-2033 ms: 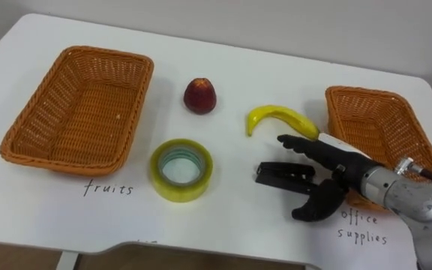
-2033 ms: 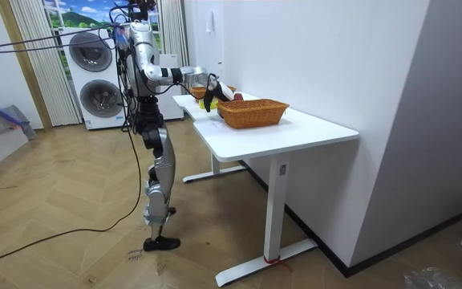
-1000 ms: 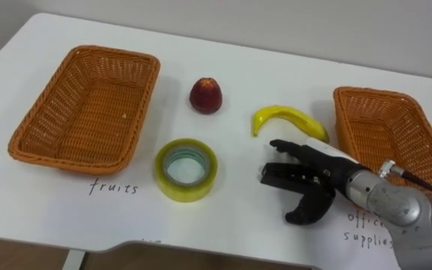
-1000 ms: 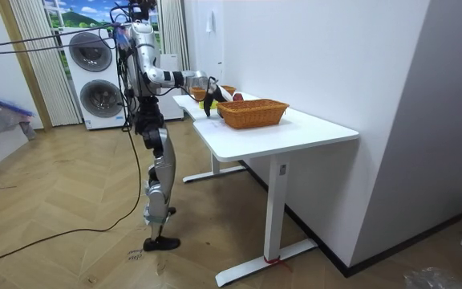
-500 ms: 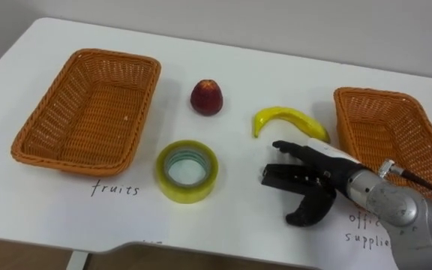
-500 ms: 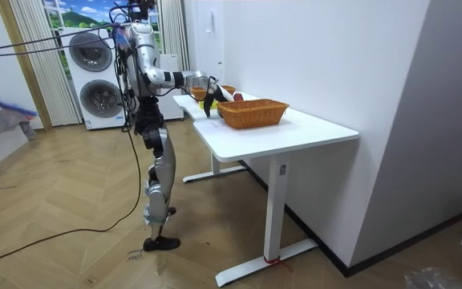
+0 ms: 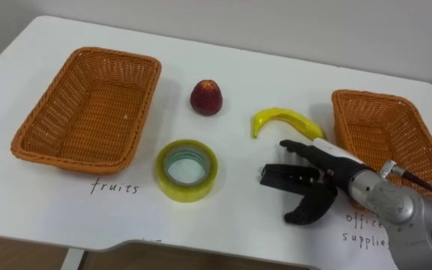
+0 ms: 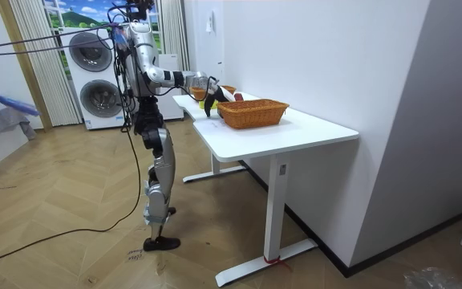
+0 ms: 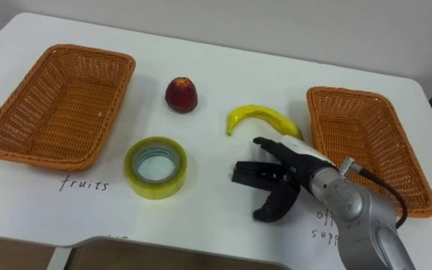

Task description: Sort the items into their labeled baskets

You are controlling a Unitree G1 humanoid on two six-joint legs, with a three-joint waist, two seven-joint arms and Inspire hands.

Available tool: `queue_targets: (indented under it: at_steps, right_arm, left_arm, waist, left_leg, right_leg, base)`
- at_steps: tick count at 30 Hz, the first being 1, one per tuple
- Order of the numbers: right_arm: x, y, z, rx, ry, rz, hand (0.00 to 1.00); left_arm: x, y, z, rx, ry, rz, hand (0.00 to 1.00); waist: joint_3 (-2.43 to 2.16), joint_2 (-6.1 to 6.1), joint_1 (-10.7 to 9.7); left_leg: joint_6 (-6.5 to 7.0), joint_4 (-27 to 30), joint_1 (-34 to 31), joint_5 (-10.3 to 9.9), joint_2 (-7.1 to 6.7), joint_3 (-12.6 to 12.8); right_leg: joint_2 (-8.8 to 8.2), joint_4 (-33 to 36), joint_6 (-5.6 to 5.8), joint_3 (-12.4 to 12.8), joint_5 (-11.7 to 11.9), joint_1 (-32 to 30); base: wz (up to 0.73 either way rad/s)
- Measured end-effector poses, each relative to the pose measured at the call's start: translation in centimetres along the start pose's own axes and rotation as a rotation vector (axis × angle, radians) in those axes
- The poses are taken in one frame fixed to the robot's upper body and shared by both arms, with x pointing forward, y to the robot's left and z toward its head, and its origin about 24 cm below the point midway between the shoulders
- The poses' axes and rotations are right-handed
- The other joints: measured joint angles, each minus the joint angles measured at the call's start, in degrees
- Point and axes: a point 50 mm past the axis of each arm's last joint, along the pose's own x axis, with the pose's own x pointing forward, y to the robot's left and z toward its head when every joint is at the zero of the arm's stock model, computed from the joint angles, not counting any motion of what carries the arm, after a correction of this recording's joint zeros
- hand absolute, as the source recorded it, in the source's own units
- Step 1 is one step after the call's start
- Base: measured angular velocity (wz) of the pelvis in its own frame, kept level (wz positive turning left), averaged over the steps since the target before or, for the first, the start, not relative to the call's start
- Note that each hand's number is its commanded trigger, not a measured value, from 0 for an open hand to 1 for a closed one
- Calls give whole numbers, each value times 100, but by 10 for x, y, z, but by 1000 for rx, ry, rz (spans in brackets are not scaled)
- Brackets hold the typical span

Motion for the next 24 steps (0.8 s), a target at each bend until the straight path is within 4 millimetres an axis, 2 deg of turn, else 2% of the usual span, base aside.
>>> queue_targets:
  at_steps: [11, 24]
  right_arm:
    - [0, 0, -3, 13, 21, 2, 0]
    - [4, 2, -4, 28, 39, 13, 0]
  left_arm:
    - [0, 0, -2, -1, 4, -4, 0]
    - [0, 0, -2, 0, 16, 6, 0]
  waist:
    - [8, -20, 102]
    - [7, -41, 126]
  left_leg:
    - [0, -6, 37, 0, 1, -5]
    - [-1, -21, 60, -1, 1, -37]
  right_leg:
    - [0, -2, 0, -8, 0, 41]
    - [1, 0, -2, -39, 1, 85]
  base:
    - [0]
    - [0]
